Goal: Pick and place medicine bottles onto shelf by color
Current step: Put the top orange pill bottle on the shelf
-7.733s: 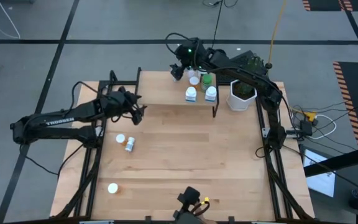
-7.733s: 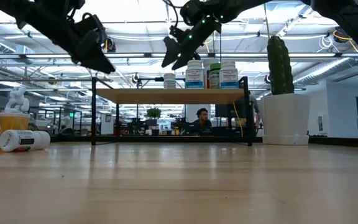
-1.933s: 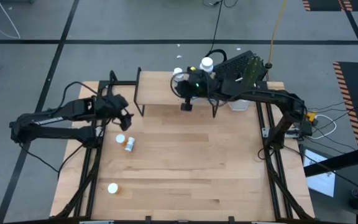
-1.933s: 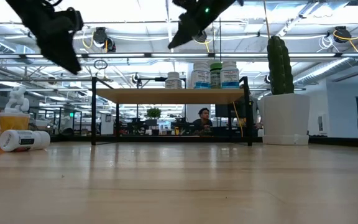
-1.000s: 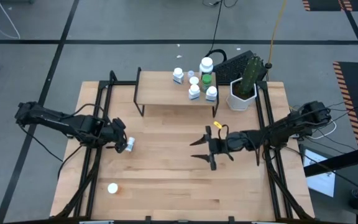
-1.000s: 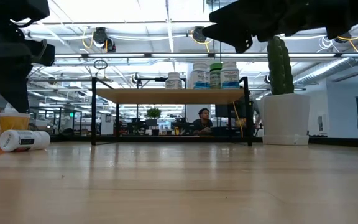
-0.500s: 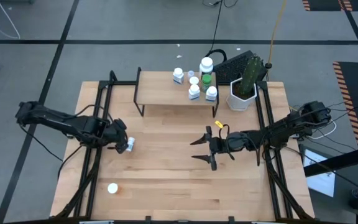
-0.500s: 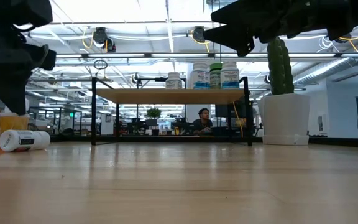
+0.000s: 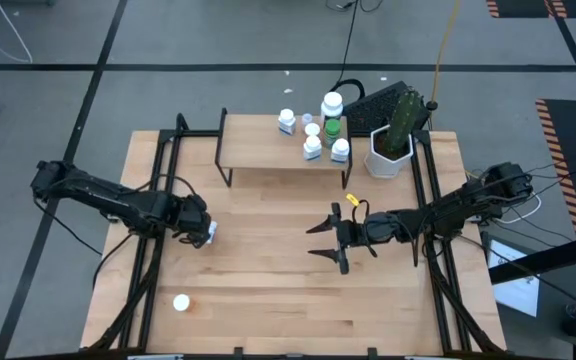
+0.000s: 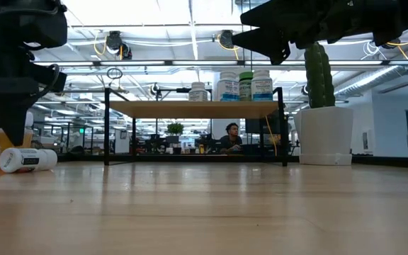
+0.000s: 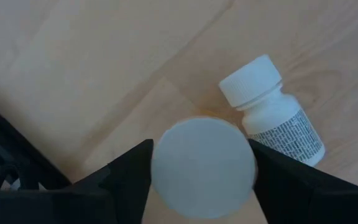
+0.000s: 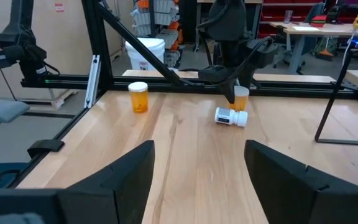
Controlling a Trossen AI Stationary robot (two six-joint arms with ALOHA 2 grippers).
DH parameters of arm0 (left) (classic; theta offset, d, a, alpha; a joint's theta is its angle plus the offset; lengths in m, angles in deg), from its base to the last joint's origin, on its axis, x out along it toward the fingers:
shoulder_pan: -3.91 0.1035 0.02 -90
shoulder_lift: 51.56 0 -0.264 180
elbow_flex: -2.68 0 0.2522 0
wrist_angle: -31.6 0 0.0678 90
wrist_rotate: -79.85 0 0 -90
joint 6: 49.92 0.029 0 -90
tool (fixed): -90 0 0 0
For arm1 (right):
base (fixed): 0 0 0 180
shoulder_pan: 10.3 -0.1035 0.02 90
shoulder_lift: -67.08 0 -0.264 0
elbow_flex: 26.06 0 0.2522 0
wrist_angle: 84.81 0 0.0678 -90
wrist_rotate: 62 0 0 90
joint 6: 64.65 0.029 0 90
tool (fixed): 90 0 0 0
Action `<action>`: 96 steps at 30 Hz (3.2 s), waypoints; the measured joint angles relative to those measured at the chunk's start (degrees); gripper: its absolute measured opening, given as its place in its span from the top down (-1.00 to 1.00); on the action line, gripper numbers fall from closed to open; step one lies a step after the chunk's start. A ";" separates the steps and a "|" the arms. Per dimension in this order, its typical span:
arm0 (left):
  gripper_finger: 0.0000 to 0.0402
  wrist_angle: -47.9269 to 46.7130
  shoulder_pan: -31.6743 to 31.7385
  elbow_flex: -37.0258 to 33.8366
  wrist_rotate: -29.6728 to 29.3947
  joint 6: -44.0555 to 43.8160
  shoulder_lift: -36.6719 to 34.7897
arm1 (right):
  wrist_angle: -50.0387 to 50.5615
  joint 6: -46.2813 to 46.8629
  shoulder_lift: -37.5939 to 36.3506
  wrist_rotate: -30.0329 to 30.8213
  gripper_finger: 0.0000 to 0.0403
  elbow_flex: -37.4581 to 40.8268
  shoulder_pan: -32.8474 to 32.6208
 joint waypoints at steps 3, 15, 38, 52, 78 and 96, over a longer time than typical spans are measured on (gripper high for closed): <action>-0.08 -0.02 0.07 0.00 0.02 -0.76 -0.02 | 0.00 -0.07 0.00 0.00 -0.21 0.00 0.00; -0.13 -2.89 1.86 10.55 1.52 4.32 0.65 | 0.00 -1.00 0.00 -0.02 -0.20 0.00 0.51; -0.11 -12.58 24.18 69.11 1.31 49.63 36.25 | 1.10 -2.10 0.00 -0.02 -0.20 0.00 0.55; -0.11 -13.96 38.14 93.37 7.15 58.15 58.22 | 5.22 -1.88 0.00 -0.02 -0.20 0.00 1.57; -0.24 -11.15 40.50 89.57 12.00 58.01 59.45 | 4.74 -0.80 0.00 -0.02 -0.20 0.00 1.66; -0.80 -17.85 40.01 89.59 9.36 58.16 49.01 | 2.56 -3.80 0.00 4.35 -0.20 0.00 3.12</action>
